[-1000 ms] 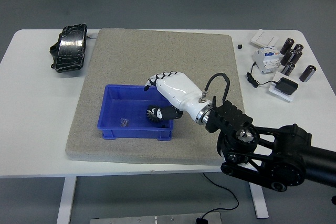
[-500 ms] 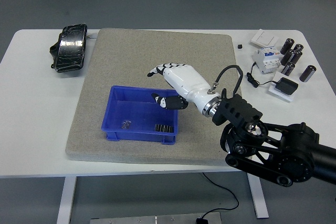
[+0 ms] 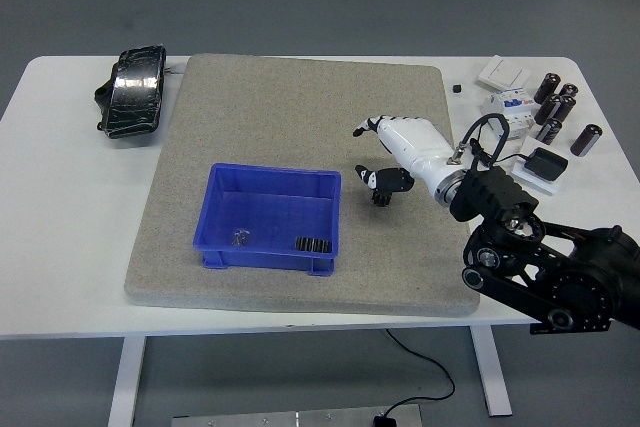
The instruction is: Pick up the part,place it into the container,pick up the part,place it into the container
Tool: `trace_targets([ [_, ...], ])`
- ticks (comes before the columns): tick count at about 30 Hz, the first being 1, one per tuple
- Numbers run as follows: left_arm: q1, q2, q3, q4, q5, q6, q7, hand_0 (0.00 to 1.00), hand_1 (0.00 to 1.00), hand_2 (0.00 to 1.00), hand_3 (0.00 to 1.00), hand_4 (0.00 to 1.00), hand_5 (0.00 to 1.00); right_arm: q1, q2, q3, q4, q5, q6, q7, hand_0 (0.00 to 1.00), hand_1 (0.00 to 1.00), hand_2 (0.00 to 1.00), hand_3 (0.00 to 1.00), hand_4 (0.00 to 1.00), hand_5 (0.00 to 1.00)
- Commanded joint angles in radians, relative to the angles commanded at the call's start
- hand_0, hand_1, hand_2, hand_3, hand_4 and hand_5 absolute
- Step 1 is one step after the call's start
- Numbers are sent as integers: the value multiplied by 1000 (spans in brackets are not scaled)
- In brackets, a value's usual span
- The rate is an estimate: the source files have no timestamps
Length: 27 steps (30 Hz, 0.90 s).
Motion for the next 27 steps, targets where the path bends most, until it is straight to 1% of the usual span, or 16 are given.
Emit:
trace_targets([
  [5,1,-1,1,0,-2,1,-1,673,669,602,567,504,472,-11,-8,-31,-2,-5,12,1,645,720,788,750,646,266],
  [10,1,-1,1,0,-3,1,-3,673,669,602,567,504,472,-20,-23,-41,15,-6,21,-1,645,720,788,750,646,266],
  [12,1,0,1,0,-3,1,-3,674,668,603,567,503,473,-20,-26,-50,13,-8,25,-1,635,701,779,749,638,259],
  [16,-1,1,1,0,-2,1,-4,674,668,603,567,503,473,-17,-30,-66,-16,0,30,2,635,701,779,749,638,259],
  [17,-1,1,1,0,-2,2,-5,673,669,603,567,502,472,-16,-31,-68,-22,2,30,3,608,682,769,749,627,249],
  [22,-2,2,1,-1,-2,3,-5,673,669,603,567,502,472,-8,-28,-86,-48,12,27,8,608,682,769,749,627,249],
  [23,-3,2,1,-1,-2,3,-6,673,669,603,567,500,476,-7,-27,-91,-53,14,27,9,549,647,749,744,621,242],
  [27,-5,2,2,0,-4,3,-8,673,669,603,567,500,476,-6,-22,-107,-63,19,26,8,549,647,749,744,621,242],
])
